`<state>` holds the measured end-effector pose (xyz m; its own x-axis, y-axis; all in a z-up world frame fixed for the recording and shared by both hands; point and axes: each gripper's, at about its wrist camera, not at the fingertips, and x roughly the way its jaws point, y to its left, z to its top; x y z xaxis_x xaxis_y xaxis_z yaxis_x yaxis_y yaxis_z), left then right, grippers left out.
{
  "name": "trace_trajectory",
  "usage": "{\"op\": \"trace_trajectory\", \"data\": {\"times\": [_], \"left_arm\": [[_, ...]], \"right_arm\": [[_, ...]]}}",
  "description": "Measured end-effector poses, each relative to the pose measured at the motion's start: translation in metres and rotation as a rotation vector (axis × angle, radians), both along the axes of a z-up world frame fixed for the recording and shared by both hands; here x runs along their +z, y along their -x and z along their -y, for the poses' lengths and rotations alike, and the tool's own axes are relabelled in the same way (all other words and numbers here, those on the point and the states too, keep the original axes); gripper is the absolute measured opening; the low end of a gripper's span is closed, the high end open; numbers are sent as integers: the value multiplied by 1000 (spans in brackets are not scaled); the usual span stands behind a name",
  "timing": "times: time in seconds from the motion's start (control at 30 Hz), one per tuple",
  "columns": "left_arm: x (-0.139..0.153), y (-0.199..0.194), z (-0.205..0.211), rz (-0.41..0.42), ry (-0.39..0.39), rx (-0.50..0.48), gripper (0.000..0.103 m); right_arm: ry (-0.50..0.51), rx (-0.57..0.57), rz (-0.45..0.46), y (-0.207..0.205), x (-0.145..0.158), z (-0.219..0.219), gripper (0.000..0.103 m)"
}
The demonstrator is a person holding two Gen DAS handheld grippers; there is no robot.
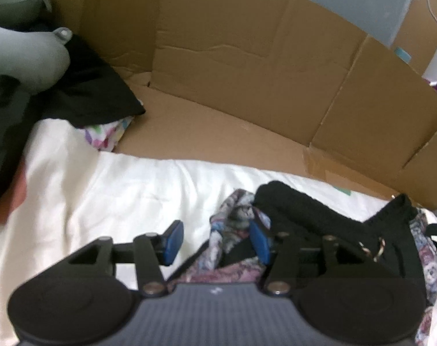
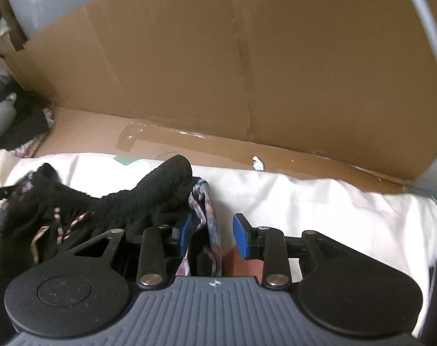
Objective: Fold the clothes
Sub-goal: 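Open both tools and release the black shorts flat on the duvet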
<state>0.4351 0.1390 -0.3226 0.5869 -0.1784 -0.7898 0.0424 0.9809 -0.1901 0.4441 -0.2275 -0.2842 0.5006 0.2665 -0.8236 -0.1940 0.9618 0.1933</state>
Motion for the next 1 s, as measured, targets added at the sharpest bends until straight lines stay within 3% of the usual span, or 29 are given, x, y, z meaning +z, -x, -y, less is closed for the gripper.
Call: {"op": "trace_trajectory", "data": {"times": [0.2, 0.4, 0.7, 1.0], "left_arm": [[26, 25, 12, 7, 2, -6, 58], [47, 62, 38, 2, -38, -94, 61], [64, 120, 70, -9, -28, -156, 66], [73, 176, 114, -25, -10, -239, 66]], "right_arm": [[-82, -28, -11, 39, 23, 15, 38], [-146, -17, 6, 88, 53, 27, 38], [-173, 6, 52, 161, 91, 60, 38], [-242, -7, 94, 228, 105, 83, 39]]}}
